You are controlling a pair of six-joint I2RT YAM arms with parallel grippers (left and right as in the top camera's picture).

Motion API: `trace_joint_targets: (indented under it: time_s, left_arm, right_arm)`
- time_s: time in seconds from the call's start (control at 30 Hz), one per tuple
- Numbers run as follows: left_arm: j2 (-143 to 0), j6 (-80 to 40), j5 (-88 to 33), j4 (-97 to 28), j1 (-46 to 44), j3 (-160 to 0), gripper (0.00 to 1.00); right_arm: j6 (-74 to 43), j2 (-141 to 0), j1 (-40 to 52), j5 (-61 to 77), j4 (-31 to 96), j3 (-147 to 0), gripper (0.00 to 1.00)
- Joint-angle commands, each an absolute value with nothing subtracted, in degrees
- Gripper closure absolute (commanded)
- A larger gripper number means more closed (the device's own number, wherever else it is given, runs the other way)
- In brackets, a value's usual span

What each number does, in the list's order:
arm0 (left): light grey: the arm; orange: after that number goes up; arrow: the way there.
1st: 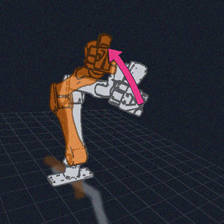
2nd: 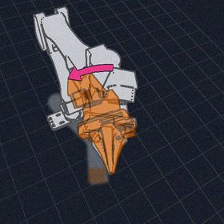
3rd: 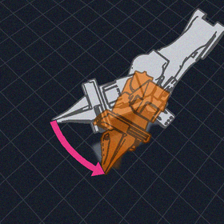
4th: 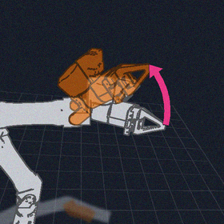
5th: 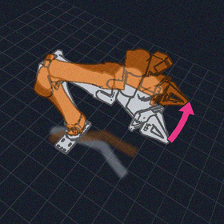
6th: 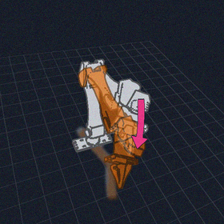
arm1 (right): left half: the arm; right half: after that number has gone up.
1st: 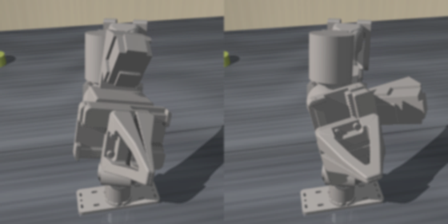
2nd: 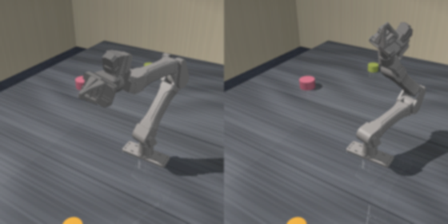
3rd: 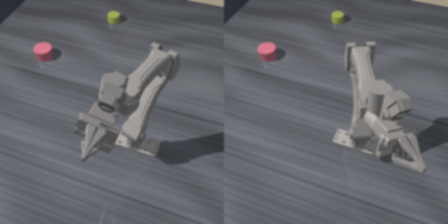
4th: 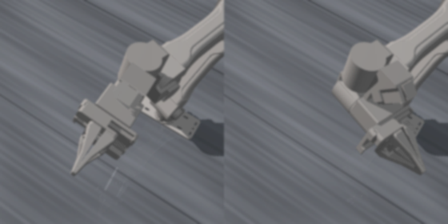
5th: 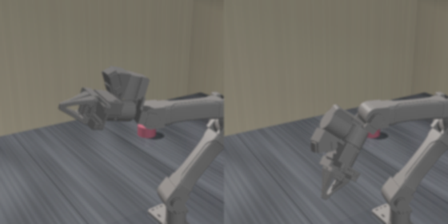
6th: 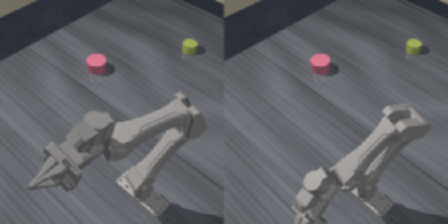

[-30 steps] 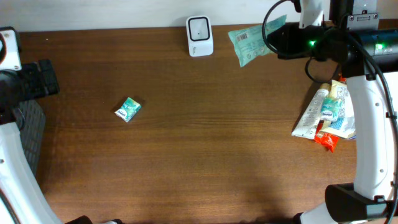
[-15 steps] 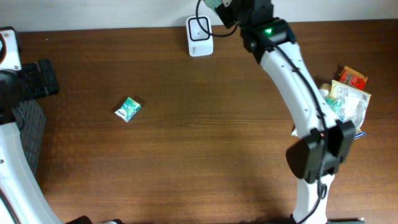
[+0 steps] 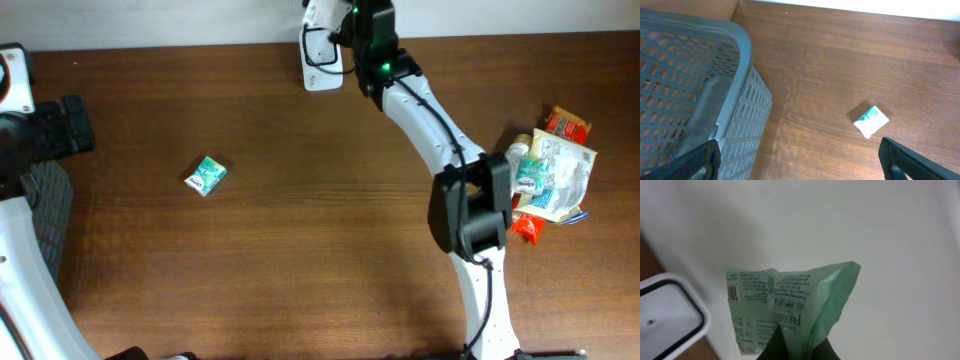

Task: Scan the item barcode
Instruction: 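Lift the green pouch and hold it at the barcode scanner, then place the green pouch on the pile at the right edge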

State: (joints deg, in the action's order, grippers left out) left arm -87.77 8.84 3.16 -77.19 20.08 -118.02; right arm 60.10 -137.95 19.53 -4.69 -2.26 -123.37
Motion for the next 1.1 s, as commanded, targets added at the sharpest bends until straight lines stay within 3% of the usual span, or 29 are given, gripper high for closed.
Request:
trace_joint_targets:
  time_s: [0.0, 0.7, 0.77, 0.87, 0.93, 1.07]
  left_arm:
    - [-87.9, 9.5, 2.6, -77.2, 20.4, -118.2, 0.01]
    - [-87.9, 9.5, 2.5, -77.2, 20.4, -118.2, 0.01]
    - [-87.9, 9.5, 2.5, -77.2, 20.4, -118.2, 0.01]
    - [-87.9, 9.5, 2.6, -77.2, 20.4, -118.2, 0.01]
    - [-87.9, 9.5, 2.6, -77.2, 20.4, -118.2, 0.01]
    - [-87.9, 9.5, 2.5, -77.2, 20.4, -118.2, 0.01]
  right_arm:
    - [69.7, -141.0, 21.2, -4.1, -2.8, -124.0, 0.96]
    - [73.4, -136.4, 21.3, -3.9, -0.8, -124.0, 0.96]
    - [69.2, -133.3, 21.2, -2.0, 3.2, -124.0, 0.96]
    - [51.9, -124.7, 20.8, 4.1, 14.5, -124.0, 0.96]
    - [38.5, -118.2, 20.7, 11.7, 26.1, -124.0, 0.96]
    - [22.8, -111.4, 19.4, 21.9, 48.8, -124.0, 0.96]
